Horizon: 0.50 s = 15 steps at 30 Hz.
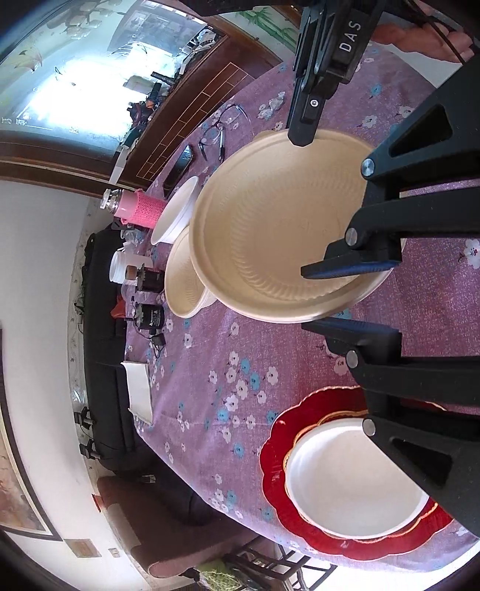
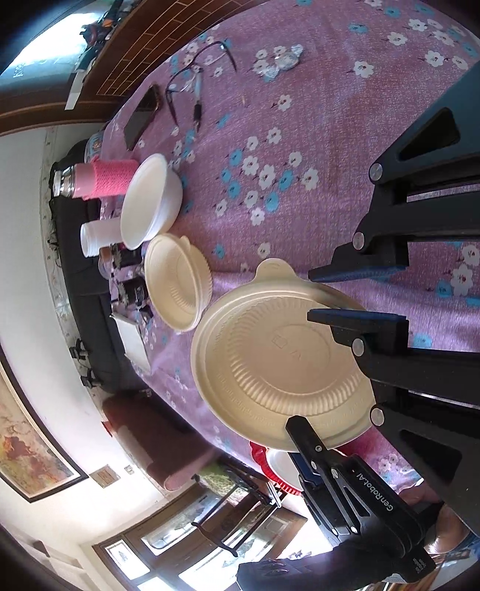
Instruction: Organize plates and bowls
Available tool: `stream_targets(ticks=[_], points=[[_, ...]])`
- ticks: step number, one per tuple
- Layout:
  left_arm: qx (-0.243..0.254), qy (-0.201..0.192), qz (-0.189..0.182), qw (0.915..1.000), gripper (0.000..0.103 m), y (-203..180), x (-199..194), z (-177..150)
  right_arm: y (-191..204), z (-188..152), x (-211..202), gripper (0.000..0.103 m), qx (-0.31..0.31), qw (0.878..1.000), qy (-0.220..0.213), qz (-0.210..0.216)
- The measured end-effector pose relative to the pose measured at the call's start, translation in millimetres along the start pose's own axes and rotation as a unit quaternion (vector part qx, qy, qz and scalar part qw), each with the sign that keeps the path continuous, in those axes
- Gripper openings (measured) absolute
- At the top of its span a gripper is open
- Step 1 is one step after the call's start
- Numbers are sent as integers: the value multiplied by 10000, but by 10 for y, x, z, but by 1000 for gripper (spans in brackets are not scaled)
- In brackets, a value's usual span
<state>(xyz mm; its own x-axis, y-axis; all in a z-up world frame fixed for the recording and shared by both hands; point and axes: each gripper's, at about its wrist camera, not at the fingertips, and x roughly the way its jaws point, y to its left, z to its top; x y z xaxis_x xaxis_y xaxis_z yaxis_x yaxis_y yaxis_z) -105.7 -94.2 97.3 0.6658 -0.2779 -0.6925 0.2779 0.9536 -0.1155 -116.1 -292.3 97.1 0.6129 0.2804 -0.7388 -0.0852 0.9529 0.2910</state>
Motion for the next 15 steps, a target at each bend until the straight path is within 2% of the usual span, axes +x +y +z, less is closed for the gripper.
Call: stream_targets(ticks=[15], points=[[-635,-390,569,9956,21,772,-506,-52,855,224,186,16,-613,9968,108,507]])
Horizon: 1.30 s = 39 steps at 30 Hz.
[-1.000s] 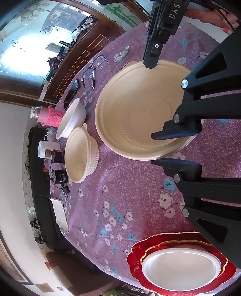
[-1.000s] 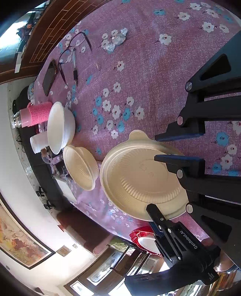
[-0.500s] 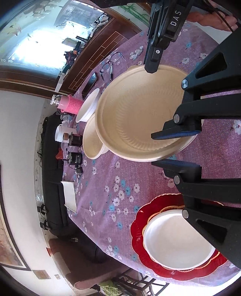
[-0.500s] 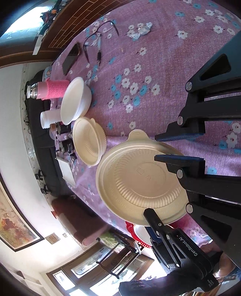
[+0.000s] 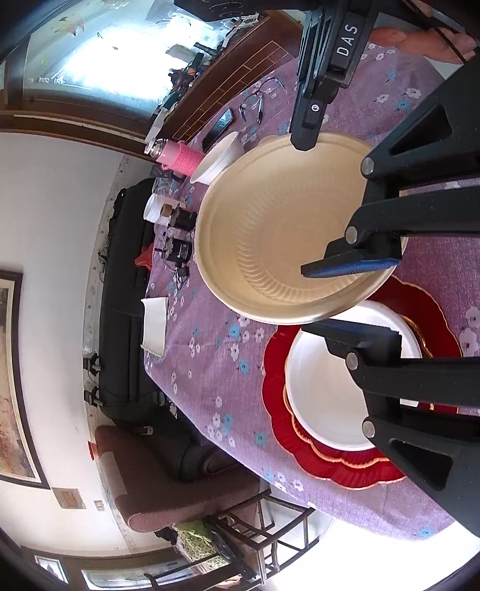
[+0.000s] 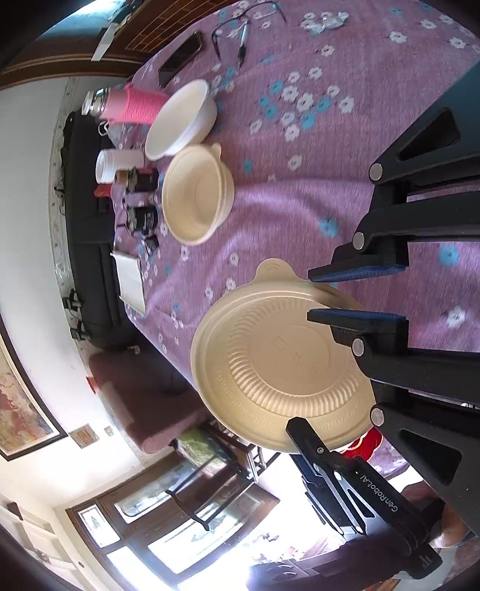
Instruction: Organize plates and bowls
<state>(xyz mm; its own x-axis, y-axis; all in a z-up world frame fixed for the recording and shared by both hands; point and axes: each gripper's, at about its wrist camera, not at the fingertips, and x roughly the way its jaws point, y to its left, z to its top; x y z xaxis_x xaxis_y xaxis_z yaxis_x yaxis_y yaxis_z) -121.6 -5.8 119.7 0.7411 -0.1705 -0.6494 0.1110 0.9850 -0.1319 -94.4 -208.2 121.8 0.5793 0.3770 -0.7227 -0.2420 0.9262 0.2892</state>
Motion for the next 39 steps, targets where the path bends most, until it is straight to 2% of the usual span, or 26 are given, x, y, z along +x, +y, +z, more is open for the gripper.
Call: stream_targets(ticks=[10,14,24,39], points=[[-353,-25,364,9987,23,472,-151,-71,525,147,273,16,-416,9989,83,186],[-517,-26,441,9977,23,635,-175,-106,646,176,424,16,-424,9982,285,327],[-733,54,542,9958,23,871,-124,-158,800,119,756,18,-386,9951,764,495],[-966,398,526,9931,23,1084,163,-280,848,103,1026,19,-389,9919,1116,456]])
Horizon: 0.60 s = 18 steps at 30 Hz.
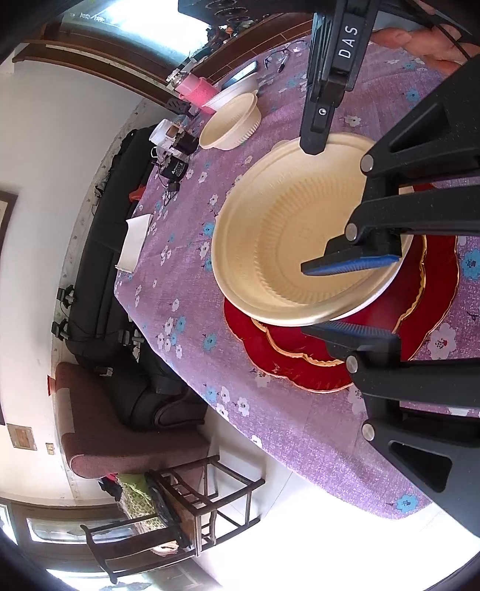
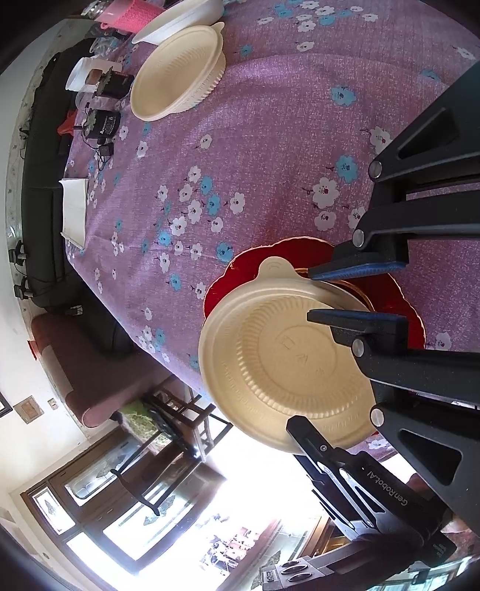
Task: Organize plates and bowls
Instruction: 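Lower the beige bowl into the white bowl on the plates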
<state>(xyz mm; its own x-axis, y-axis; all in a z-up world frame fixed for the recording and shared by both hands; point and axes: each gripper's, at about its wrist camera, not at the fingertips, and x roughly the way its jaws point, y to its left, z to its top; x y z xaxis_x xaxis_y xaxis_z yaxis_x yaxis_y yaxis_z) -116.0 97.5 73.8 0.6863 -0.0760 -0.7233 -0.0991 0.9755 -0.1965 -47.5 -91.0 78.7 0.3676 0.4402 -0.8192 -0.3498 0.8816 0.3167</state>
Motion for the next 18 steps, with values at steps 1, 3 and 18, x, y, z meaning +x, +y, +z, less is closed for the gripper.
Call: stream_targets(ticks=[1,3,18], points=[[-5,10,0,10000,23,2,10,-9,-1,3,14,19,2,10000,8,-9],[-29,31,-23,10000,23,12,23,-17,5,10,32,19,-4,10000,22,8],[-128,11,44,9999,28,49,-6,-42,13,-1,41,19,-41,10000,26,57]])
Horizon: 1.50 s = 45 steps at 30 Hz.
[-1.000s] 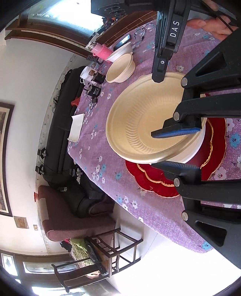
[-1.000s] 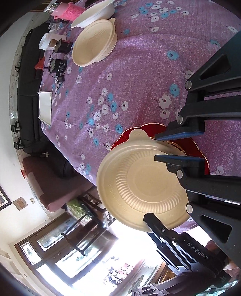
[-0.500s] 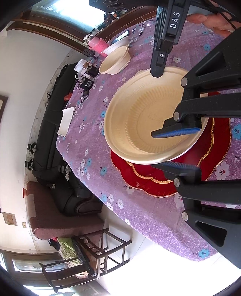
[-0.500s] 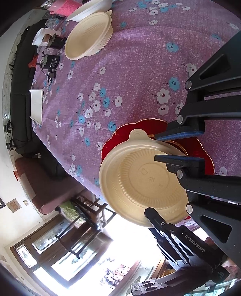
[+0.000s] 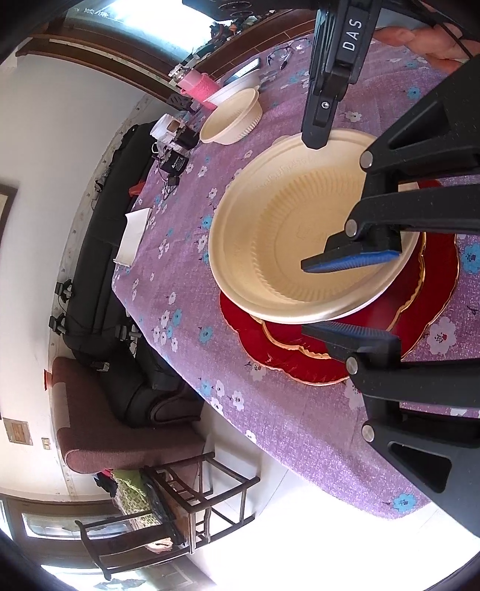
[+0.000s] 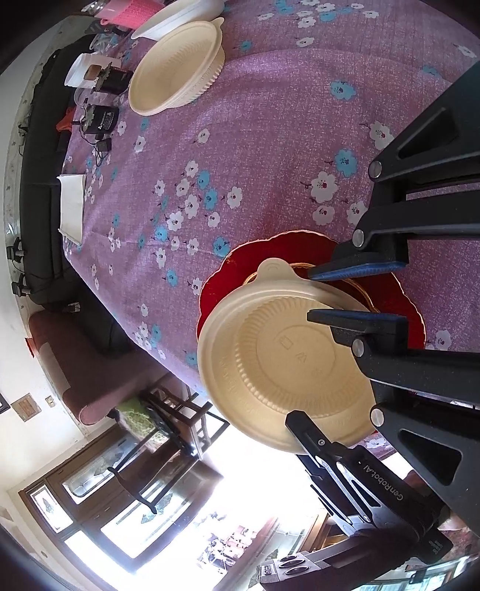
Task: Organize plates and bowls
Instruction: 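Lower the beige bowl into the white bowl on the plates, then open the left gripper to release the beige bowl, then move the left gripper away from the plate stack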
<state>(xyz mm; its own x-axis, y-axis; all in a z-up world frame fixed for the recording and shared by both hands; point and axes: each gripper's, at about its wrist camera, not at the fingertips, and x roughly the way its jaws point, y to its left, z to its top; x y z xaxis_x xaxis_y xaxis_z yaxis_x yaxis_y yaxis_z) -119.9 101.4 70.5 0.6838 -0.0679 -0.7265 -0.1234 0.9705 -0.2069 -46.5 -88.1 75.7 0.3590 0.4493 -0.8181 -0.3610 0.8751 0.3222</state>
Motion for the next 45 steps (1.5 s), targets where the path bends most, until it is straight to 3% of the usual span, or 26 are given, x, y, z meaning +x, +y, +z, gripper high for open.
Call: stream_targets(ticks=[4,10,14,16,24,27,29,33,38,40,42,45], points=[[-50,-85,66,9999,45,43,-63,19,-13,-4,-41,22,14,10000,-59,-17],[-178,-302,159,9993,59,102,-199,48,-81,-50,-191,28,113,9997,-202,107],[-56,-706,237,9972,67,41,-389,87,-187,-98,-387,33,232,9987,-421,186],[29,-881,117,9960,82,-31,-486,96,-260,-122,-513,33,321,9975,-579,228],[704,-1218,-187,9899,89,-594,-673,61,-602,-256,-958,34,467,9899,-1333,-144],[783,-1426,-414,9858,91,-811,-678,-22,-844,-320,-1096,46,664,9842,-1609,-330],[792,-1629,-764,9805,95,-962,-682,-101,-1053,-366,-1167,47,900,9797,-1737,-439],[1256,-926,-1098,9816,97,-1429,-431,-186,-1546,-479,-1289,47,1545,9688,-1860,-540],[1963,-430,-1160,9727,97,-2034,-43,-461,-2066,-663,-1396,48,2158,9542,-1928,-765],[2241,-216,-1201,9669,97,-2238,141,-563,-2251,-743,-1415,60,2350,9471,-1940,-1004],[2443,-71,-1005,9645,97,-2390,337,-631,-2437,-812,-1440,73,2537,9417,-1927,-1078],[2492,61,-834,9648,97,-2468,564,-672,-2718,-867,-1481,74,2865,9352,-1859,-935]])
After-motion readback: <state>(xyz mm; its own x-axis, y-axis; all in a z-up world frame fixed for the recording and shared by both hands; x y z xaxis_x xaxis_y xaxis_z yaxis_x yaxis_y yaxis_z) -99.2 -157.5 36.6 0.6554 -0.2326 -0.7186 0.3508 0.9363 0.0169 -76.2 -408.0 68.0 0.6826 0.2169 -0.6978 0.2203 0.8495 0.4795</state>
